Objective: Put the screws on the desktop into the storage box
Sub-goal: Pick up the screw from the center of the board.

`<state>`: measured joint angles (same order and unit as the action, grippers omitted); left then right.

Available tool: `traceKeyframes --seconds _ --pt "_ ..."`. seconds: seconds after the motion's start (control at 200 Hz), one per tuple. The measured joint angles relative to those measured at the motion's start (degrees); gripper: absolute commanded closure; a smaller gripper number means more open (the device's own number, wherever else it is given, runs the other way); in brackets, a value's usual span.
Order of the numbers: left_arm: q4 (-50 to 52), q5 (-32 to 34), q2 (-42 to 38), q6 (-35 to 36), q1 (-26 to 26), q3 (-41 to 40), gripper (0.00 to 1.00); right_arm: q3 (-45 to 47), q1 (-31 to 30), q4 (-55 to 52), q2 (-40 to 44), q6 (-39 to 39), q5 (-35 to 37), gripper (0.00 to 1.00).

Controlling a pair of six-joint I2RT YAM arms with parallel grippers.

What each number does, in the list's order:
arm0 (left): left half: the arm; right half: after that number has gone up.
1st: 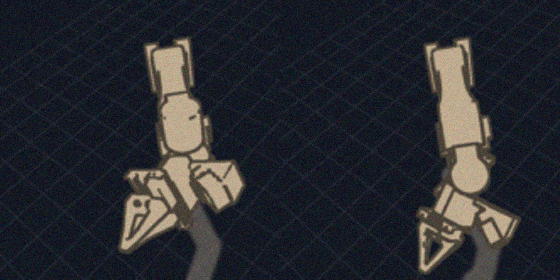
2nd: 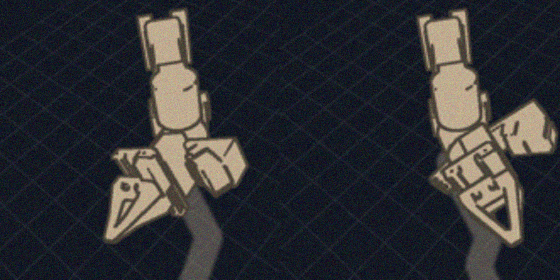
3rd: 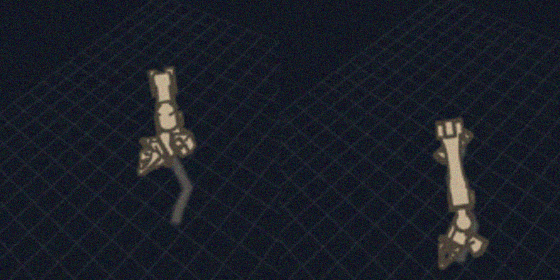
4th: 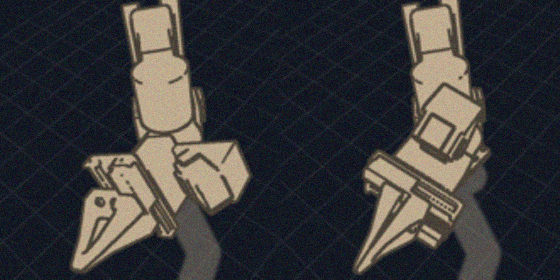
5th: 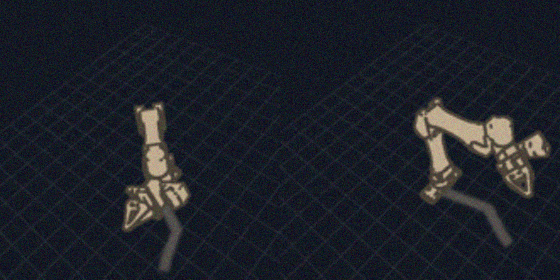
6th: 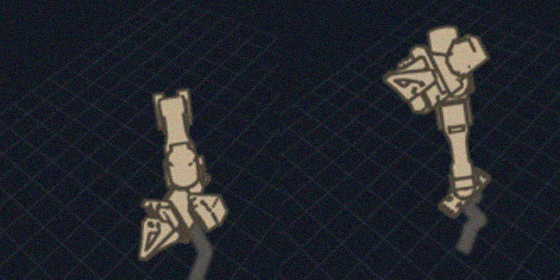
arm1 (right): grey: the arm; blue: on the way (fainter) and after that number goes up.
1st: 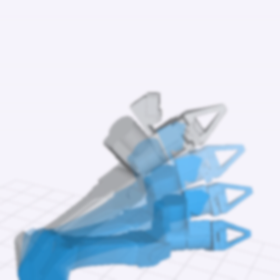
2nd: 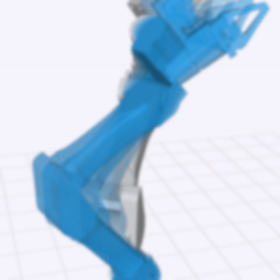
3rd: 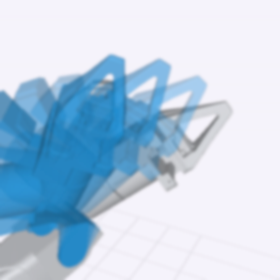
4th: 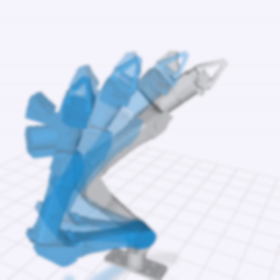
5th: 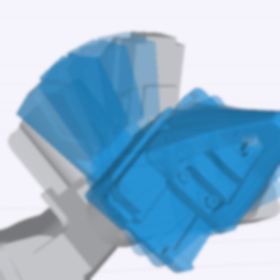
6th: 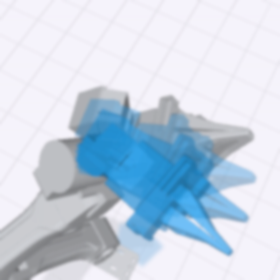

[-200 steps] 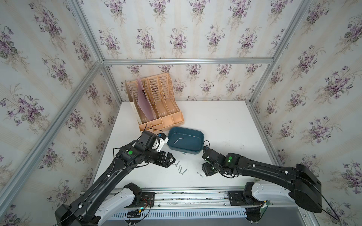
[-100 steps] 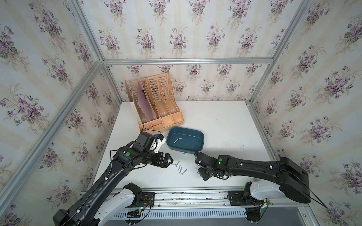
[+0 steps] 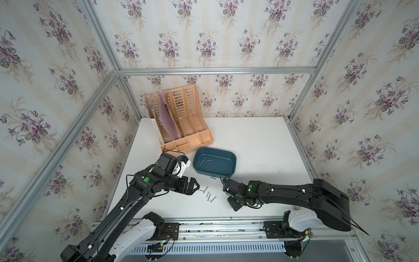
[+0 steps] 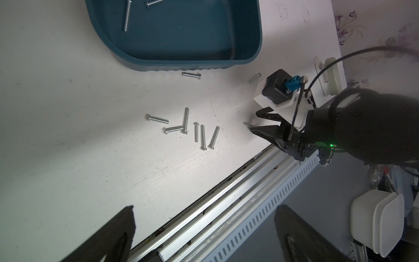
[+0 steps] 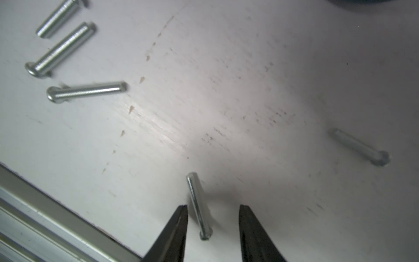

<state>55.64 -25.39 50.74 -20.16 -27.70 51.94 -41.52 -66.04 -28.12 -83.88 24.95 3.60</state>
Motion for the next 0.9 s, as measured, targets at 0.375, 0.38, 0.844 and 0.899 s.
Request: traceKeyframes --seconds 0.375,0.38,0.844,0.899 --pt "0.07 1.03 -0.35 -0.44 0.13 -0.55 0.01 -1.03 -0.72 0.83 -2.71 -0.85 1.09 0.79" --pt "0.09 1.05 -0.35 -0.44 0.13 -0.55 0.01 -1.03 -0.74 0.85 -2.71 -0.85 1.11 0.79" --pt "0.02 1.25 -0.39 -1.11 0.26 -0.72 0.01 0.02 -1.07 2.75 -3.04 0.59 1.36 0.96" --pt "-0.02 1.22 -0.24 -1.29 0.26 -0.72 0.01 0.09 -1.07 2.99 -2.8 0.76 1.42 0.98"
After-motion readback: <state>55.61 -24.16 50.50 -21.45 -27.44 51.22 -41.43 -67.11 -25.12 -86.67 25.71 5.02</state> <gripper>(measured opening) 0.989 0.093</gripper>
